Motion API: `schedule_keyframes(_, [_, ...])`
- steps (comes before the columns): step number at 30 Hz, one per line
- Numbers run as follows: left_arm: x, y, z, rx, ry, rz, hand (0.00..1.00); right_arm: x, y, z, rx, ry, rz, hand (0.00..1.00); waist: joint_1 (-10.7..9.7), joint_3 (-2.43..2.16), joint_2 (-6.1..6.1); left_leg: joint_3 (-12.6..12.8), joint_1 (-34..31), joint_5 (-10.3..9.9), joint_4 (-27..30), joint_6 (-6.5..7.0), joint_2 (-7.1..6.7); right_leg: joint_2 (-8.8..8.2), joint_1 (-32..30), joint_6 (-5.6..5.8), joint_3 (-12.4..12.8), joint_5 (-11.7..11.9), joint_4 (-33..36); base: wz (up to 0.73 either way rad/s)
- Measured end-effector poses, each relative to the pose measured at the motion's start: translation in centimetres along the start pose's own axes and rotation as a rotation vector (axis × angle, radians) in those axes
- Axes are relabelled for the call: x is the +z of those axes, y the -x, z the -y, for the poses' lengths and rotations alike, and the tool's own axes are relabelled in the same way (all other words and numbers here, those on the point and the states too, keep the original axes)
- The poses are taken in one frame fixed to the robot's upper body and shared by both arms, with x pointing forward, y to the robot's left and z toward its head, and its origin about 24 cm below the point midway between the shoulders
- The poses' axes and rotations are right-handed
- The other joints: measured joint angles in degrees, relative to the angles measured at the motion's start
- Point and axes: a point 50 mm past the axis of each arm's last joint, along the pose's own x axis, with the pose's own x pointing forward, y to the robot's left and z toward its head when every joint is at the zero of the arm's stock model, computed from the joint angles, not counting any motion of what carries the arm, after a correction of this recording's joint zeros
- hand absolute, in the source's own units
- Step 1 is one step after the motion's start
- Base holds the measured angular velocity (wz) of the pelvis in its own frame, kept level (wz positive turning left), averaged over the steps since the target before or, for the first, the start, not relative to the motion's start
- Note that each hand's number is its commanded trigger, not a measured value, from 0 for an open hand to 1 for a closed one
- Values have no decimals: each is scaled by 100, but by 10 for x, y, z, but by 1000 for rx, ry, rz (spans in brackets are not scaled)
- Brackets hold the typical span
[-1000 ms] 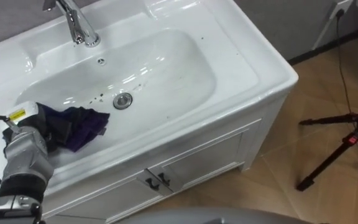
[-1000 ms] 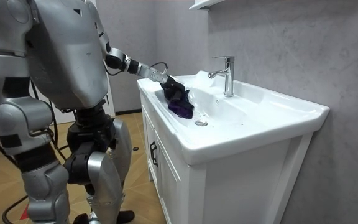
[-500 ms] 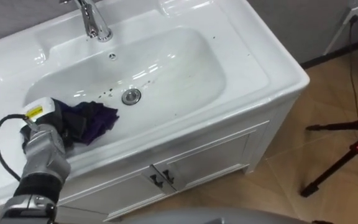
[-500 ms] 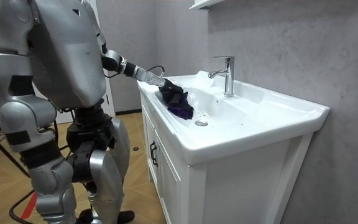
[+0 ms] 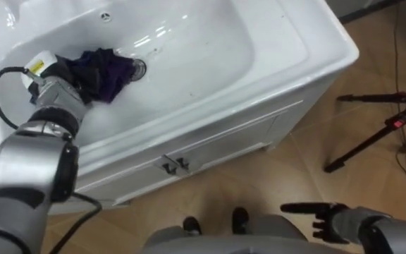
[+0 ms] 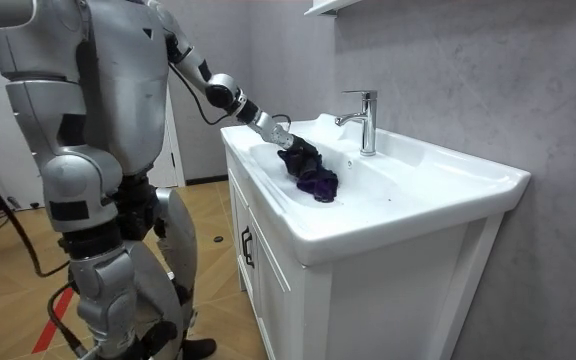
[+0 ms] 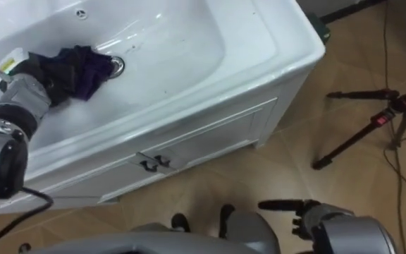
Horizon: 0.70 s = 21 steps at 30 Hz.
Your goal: Wipe basin
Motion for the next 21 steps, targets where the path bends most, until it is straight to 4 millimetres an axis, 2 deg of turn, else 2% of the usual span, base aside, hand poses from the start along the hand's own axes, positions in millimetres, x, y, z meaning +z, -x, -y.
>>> schedule_keyframes(3, [7, -1, -12, 77, 58, -5, 100, 4, 1, -10, 11, -48, 0, 0, -111, 58, -65, 0, -320, 70, 144, 7, 1, -22, -290, -24, -26, 9, 86, 10])
schedule_keyframes(7, [12, 0, -18, 162, 72, 12, 100, 7, 1, -12, 11, -86, 4, 0, -192, 104, -102, -2, -604, 165, 210, 4, 8, -39, -576, -67, -72, 43, 195, 9])
schedule_keyframes(9, [16, 0, -25, 212, 113, 3, 100, 6, 1, -12, 14, -117, 2, 0, -301, 171, -162, -4, -757, 225, 279, 10, 5, -42, -715, -75, -82, 42, 268, 19])
schedule_keyframes(13, [16, -1, -36, 268, 145, -14, 100, 7, 2, -11, 10, -144, 3, 0, -419, 197, -105, -18, -1011, 313, 366, 39, 11, -42, -946, -91, -72, 130, 284, -2])
schedule_keyframes(17, [14, -2, -42, 327, 159, -27, 100, 5, 1, -12, 7, -193, -7, 0, -530, 218, -97, -17, -1189, 336, 400, 31, 2, -71, -1213, -106, -55, 146, 478, -4])
schedule_keyframes(21, [15, -2, -47, 360, 201, -27, 100, 7, 2, -14, 12, -220, -1, 0, -568, 270, -173, 17, -1316, 345, 524, 33, -4, -95, -1399, -104, 6, 143, 667, -7])
